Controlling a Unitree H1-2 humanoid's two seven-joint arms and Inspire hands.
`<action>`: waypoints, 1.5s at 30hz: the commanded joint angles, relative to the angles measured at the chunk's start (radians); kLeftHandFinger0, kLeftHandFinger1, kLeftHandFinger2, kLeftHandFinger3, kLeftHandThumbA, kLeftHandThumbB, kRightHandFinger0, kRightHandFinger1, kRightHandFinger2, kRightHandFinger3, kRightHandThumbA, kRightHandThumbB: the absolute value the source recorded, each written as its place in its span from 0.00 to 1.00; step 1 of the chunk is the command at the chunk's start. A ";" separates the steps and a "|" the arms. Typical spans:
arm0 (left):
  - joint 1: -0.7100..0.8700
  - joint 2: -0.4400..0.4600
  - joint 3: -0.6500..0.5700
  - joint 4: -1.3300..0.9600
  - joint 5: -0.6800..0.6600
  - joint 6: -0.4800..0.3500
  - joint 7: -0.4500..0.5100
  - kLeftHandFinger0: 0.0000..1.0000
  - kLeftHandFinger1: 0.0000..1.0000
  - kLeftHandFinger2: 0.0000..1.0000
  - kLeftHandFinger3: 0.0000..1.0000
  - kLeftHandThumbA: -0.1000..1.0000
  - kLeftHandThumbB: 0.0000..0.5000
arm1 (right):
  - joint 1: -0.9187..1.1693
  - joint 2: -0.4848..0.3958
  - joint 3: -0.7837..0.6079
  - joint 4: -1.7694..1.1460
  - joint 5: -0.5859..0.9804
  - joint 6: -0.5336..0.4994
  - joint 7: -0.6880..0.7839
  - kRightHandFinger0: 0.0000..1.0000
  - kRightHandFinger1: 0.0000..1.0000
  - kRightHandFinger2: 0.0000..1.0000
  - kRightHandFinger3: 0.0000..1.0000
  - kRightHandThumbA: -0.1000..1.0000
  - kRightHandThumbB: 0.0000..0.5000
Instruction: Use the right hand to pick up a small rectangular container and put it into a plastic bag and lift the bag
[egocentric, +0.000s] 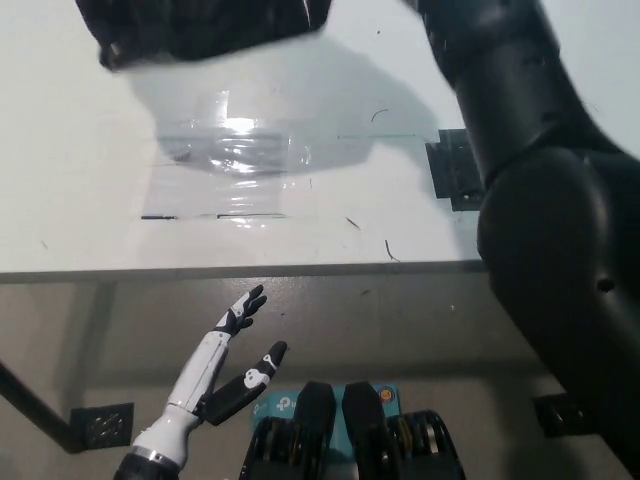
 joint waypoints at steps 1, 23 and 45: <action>-0.014 0.006 -0.004 -0.024 0.005 -0.009 0.001 1.00 1.00 1.00 1.00 0.73 0.50 | 0.033 0.014 0.015 0.041 0.023 -0.062 0.017 0.00 0.07 0.49 0.56 0.49 0.16; -0.026 0.013 -0.007 -0.022 0.010 -0.012 -0.001 1.00 1.00 1.00 1.00 0.71 0.48 | 0.299 0.007 0.369 0.109 -0.204 -0.183 0.015 1.00 1.00 1.00 1.00 0.87 0.74; -0.038 0.017 -0.019 -0.019 0.021 -0.016 -0.005 1.00 1.00 1.00 1.00 0.63 0.45 | 0.176 -0.057 0.580 -0.234 -0.330 -0.205 -0.016 1.00 1.00 1.00 1.00 0.89 1.00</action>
